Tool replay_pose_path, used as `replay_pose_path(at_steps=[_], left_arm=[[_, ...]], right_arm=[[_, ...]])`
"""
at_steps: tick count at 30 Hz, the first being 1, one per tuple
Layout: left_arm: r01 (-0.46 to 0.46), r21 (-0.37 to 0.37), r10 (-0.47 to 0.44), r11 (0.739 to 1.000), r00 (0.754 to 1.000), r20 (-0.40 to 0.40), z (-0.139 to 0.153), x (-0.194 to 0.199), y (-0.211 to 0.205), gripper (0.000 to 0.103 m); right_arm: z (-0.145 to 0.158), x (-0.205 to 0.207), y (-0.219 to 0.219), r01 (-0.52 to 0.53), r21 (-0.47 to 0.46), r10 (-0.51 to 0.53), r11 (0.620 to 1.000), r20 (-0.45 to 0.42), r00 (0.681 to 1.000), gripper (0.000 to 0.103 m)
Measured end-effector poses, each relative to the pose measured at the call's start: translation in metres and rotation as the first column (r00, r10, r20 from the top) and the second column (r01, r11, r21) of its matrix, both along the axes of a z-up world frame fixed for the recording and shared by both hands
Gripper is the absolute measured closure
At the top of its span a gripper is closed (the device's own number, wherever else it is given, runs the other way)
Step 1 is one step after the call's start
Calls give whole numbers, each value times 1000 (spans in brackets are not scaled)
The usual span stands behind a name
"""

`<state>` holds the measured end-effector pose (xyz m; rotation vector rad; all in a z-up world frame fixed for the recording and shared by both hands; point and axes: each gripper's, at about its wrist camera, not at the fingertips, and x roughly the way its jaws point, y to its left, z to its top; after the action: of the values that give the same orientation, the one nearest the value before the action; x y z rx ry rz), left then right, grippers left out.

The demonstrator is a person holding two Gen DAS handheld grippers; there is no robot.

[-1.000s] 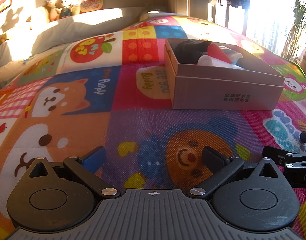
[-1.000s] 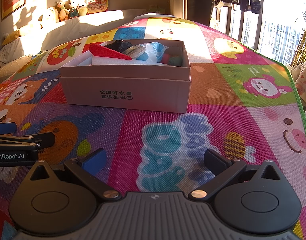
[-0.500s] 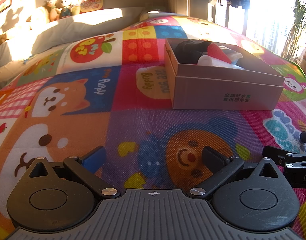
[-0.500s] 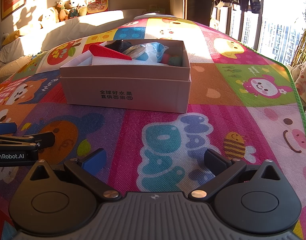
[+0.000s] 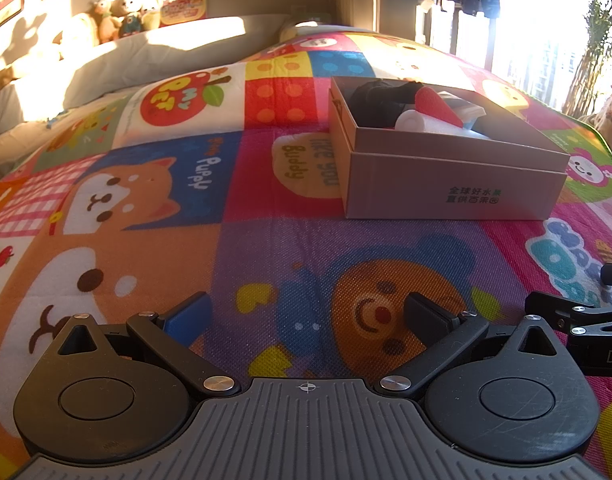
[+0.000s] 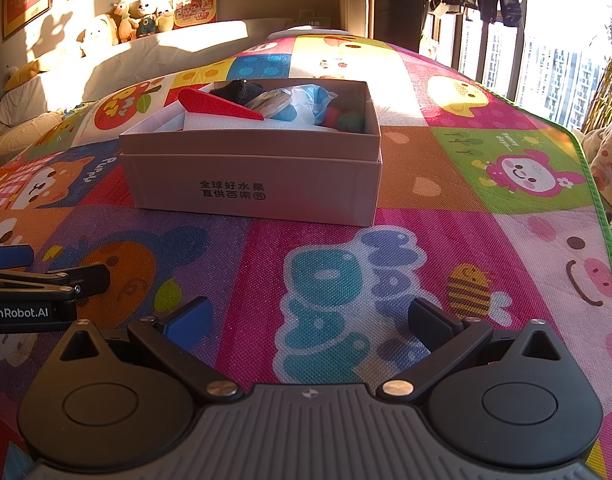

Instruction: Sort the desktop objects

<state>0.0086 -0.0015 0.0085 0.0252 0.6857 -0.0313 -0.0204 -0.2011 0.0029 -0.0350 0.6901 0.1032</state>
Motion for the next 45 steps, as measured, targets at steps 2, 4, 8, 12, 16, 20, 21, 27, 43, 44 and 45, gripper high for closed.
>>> replay_pose_path(at_steps=[2,4,8,12,16,20,21,27,43,44,45], left_arm=[[0,0,0,1000,1000,0,0,0,0,0],[0,0,0,1000,1000,0,0,0,0,0],[0,0,0,1000,1000,0,0,0,0,0],[0,0,0,1000,1000,0,0,0,0,0],[0,-2,0,1000,1000,0,0,0,0,0],[0,1,0,1000,1000,0,0,0,0,0],[0,5,0,1000,1000,1,0,0,0,0],[0,4,0,1000,1000,1,0,0,1,0],[28,-7,-28,1000,999,-42,4,-8,4,0],[27,-5,-27,1000,999,-42,4,-9,3,0],[26,-4,-26,1000,999,-39,4,-9,3,0]], right_arm=[[0,0,0,0,0,0,1000,0,1000,0],[0,0,0,0,0,0,1000,0,1000,0],[0,0,0,0,0,0,1000,0,1000,0],[0,0,0,0,0,0,1000,0,1000,0],[0,0,1,0,0,0,1000,0,1000,0],[0,0,0,0,1,0,1000,0,1000,0],[0,0,1,0,0,0,1000,0,1000,0],[0,0,1,0,0,0,1000,0,1000,0],[0,1,1,0,1,0,1000,0,1000,0],[0,1,1,0,1,0,1000,0,1000,0],[0,1,1,0,1,0,1000,0,1000,0]])
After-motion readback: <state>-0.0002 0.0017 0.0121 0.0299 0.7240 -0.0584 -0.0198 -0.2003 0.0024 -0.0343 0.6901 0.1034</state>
